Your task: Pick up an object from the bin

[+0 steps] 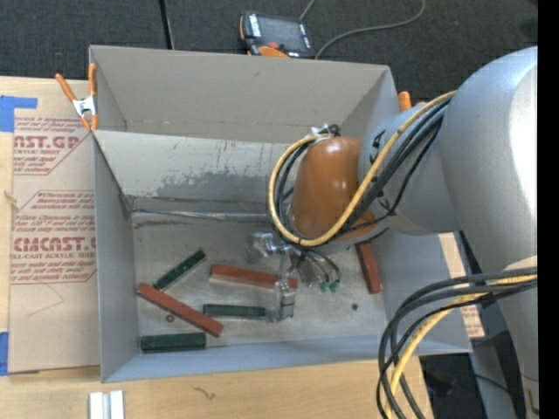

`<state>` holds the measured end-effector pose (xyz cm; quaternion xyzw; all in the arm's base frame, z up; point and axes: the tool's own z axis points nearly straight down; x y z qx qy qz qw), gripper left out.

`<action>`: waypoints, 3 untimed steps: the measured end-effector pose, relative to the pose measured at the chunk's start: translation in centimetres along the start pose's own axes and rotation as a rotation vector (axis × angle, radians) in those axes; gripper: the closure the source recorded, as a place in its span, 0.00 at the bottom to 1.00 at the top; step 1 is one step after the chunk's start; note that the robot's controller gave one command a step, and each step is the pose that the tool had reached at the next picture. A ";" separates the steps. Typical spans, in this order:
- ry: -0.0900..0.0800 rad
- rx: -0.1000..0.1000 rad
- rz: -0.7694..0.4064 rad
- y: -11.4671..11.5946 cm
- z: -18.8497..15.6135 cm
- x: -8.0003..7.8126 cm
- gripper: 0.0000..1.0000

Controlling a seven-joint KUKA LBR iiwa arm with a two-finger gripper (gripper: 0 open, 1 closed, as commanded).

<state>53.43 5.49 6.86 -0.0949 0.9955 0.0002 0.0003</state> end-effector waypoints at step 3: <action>-0.009 0.001 -0.002 0.1 -12.7 -0.4 1.00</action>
Offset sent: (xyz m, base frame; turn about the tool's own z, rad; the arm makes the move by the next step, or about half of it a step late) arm 0.0000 0.0000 0.0000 0.0000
